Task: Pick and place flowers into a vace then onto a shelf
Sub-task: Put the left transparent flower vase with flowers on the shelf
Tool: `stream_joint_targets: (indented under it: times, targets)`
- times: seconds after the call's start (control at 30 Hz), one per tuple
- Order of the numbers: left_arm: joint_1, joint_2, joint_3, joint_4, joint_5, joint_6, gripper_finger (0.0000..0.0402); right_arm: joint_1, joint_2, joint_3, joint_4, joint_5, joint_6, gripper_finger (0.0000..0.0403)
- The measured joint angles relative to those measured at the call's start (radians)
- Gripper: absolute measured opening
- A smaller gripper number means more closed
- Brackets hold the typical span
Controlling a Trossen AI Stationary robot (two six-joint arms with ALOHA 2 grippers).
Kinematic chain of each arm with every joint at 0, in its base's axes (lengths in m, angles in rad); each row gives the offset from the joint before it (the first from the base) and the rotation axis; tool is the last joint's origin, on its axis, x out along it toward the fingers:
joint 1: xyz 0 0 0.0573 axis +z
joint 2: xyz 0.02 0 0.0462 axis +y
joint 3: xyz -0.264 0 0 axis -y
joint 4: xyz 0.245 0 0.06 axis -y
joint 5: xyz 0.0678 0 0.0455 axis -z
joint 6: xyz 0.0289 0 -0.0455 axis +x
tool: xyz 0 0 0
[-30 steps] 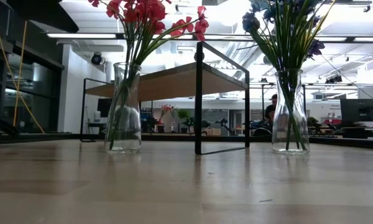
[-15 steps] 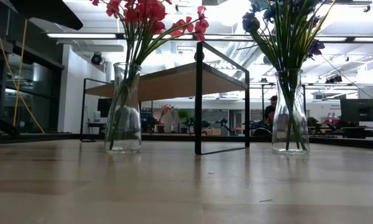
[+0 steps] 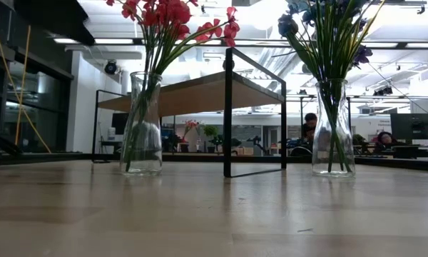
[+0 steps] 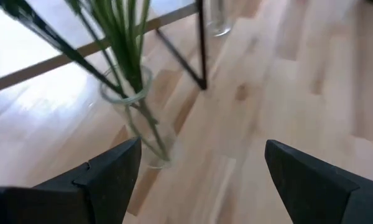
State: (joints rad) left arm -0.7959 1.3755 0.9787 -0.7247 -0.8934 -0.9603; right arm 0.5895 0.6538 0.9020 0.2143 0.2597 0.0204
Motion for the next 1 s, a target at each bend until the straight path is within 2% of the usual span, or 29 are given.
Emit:
stream_joint_targets:
  times: [0.2, 0.43, 0.7, 1.0]
  targets:
    - [0.11, 0.11, 0.0, -0.011, 0.054, -0.047, 0.0374, 0.0, 0.002, 0.0, 0.0, 0.0, 0.0, 0.011]
    - [0.203, 0.199, -0.001, -0.018, 0.033, -0.191, 0.0374, 0.0, 0.002, 0.0, 0.0, 0.0, 0.004, 0.011]
    - [0.207, 0.2, -0.001, 0.003, -0.079, -0.202, 0.0374, 0.0, 0.001, 0.0, 0.001, 0.0, 0.005, 0.011]
    - [0.207, 0.207, -0.001, 0.022, -0.096, -0.199, 0.0374, 0.0, 0.001, 0.0, 0.001, 0.0, 0.005, 0.011]
